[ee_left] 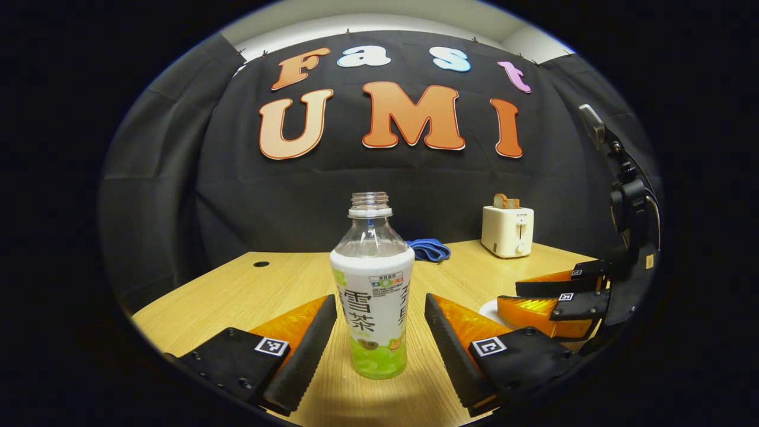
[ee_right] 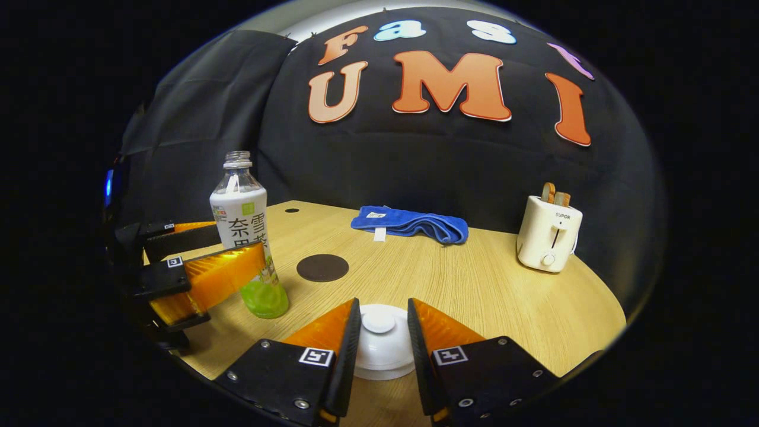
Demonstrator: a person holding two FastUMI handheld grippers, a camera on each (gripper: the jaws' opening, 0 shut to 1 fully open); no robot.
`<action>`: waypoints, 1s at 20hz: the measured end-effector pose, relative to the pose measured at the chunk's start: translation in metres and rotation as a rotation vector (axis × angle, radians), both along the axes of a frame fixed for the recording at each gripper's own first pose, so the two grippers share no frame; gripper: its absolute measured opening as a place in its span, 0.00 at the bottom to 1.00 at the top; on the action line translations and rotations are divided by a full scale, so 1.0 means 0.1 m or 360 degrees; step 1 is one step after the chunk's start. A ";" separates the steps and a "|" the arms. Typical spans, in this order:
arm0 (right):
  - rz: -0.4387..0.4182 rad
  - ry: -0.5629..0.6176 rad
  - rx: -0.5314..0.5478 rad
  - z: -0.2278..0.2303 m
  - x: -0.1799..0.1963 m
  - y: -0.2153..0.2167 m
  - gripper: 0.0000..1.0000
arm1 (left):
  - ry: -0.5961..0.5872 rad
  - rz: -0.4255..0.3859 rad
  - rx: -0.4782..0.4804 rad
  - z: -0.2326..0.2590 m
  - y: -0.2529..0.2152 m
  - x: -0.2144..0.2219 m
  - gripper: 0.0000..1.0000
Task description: Open the teacup lid with one hand, grasp the water bottle and pour water into the teacup with the other hand; after pouring, place the water bottle on the coaster and then close the teacup lid.
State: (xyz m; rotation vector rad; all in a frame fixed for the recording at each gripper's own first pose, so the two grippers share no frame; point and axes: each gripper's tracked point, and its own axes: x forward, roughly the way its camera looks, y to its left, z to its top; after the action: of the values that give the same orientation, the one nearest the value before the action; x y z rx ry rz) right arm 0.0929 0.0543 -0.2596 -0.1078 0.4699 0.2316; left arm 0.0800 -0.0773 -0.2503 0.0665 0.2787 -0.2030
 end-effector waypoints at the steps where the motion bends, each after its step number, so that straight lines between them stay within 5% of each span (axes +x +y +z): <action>1: 0.0012 -0.0005 -0.0019 -0.01 0.00 0.01 0.44 | 0.0004 -0.0004 0.0003 -0.02 -0.01 0.01 0.96; 3: 0.0029 -0.0011 -0.0073 -0.02 0.00 0.01 0.37 | 0.0020 -0.0010 0.0012 -0.06 -0.03 0.01 0.96; 4: 0.0030 -0.0016 -0.0082 -0.01 0.01 0.01 0.24 | 0.0021 -0.0016 0.0016 -0.05 -0.04 0.01 0.96; 17: 0.0006 -0.0129 0.0122 0.35 -0.04 -0.08 0.23 | 0.0101 0.0049 0.0023 -0.31 0.02 0.13 0.93; 18: 0.0002 -0.0125 0.0127 0.34 -0.05 -0.10 0.23 | 0.0090 0.0060 0.0021 -0.28 0.04 0.14 0.91; 19: -0.0008 -0.0125 0.0129 0.35 -0.06 -0.13 0.23 | 0.0087 0.0063 0.0020 -0.28 0.05 0.14 0.77; 20: -0.0018 -0.0123 0.0130 0.34 -0.06 -0.15 0.23 | 0.0083 0.0061 0.0020 -0.30 0.04 0.16 0.76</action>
State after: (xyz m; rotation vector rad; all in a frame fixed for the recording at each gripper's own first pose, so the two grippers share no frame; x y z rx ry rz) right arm 0.0865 0.0390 -0.2252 -0.0340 0.3834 0.2341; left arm 0.0964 -0.0738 -0.2805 0.0681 0.3327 -0.1651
